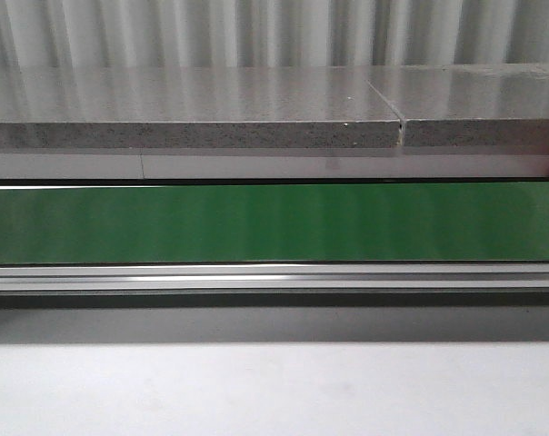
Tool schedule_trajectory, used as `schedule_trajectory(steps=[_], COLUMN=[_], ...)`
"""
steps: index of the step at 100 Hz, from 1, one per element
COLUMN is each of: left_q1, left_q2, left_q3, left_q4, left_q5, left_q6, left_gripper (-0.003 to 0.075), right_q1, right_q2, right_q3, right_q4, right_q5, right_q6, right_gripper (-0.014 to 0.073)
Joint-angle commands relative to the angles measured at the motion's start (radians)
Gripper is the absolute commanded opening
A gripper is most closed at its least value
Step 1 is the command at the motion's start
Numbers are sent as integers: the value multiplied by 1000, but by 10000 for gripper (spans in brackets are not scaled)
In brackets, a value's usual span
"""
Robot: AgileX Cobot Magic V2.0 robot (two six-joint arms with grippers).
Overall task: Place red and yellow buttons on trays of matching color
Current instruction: 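Grasp a red mushroom button from the pile with the left gripper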
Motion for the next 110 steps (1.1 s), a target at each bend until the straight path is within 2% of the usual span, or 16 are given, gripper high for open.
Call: schedule_trajectory(steps=[1, 19, 69, 91, 110], left_q1=[0, 0, -3, -106, -221], left_q2=[-31, -58, -329, -315, -220], left_q3=[-28, -28, -74, -193, -305], left_q4=[-4, 17, 22, 19, 14], left_q5=[-12, 23, 161, 220, 249], left_q6=[-3, -1, 44, 49, 49], left_gripper=[207, 146, 145, 145, 145], right_q1=[-1, -1, -1, -1, -1], right_q2=[-8, -8, -8, -8, -8], right_q3=[-17, -17, -17, -17, -17], right_q4=[-6, -6, -6, -6, -6], right_q5=[-84, -84, -84, -84, -84], right_q6=[1, 1, 1, 1, 1], right_gripper=[-105, -105, -105, -105, -105])
